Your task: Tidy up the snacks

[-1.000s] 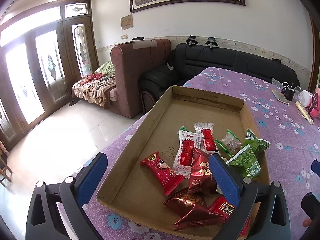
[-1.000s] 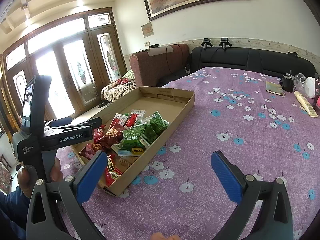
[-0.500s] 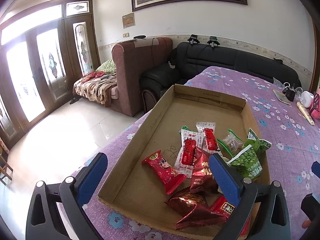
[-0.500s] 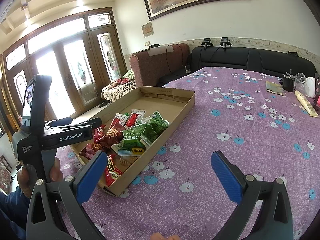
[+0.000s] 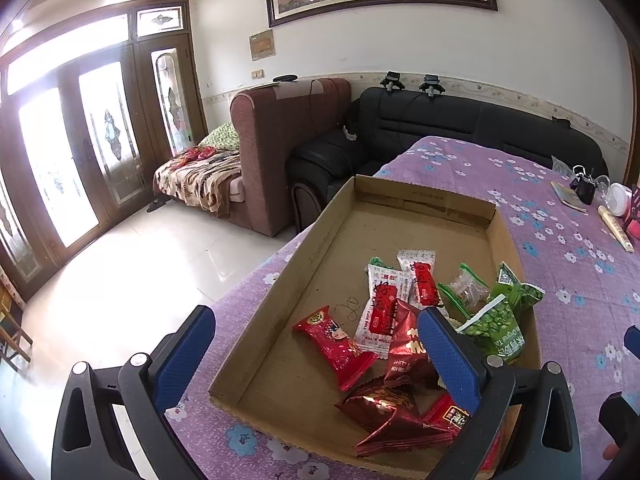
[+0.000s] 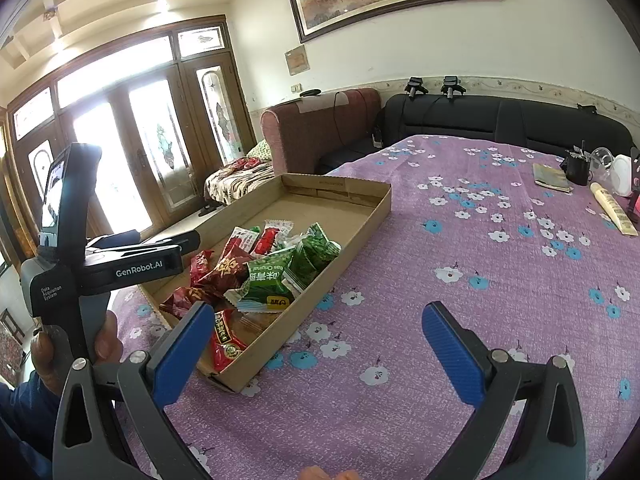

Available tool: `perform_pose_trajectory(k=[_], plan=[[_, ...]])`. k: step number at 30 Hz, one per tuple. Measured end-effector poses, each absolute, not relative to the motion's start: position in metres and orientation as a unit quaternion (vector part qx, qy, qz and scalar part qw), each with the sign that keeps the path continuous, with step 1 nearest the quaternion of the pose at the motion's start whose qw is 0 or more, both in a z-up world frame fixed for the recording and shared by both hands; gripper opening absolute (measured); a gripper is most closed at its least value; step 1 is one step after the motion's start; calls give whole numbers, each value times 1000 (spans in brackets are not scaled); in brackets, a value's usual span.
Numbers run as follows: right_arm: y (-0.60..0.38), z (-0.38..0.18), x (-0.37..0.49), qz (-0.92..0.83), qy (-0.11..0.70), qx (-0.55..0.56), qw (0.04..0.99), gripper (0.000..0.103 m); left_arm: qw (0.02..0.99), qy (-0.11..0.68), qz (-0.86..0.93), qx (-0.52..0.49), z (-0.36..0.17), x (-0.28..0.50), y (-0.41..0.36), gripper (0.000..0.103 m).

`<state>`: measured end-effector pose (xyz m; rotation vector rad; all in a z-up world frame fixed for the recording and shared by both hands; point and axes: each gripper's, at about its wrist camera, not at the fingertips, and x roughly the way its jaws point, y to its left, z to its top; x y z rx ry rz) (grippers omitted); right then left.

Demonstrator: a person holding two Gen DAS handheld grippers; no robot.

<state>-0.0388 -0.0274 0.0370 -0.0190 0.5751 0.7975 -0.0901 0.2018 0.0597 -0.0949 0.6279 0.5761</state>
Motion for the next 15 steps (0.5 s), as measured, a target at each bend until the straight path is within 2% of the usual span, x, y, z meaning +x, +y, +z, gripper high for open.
perform_pose_trajectory(k=[15], plan=[[-27,37,-39,383,276,-9,881,103,904,309,294,-36,60,-92,206,102]])
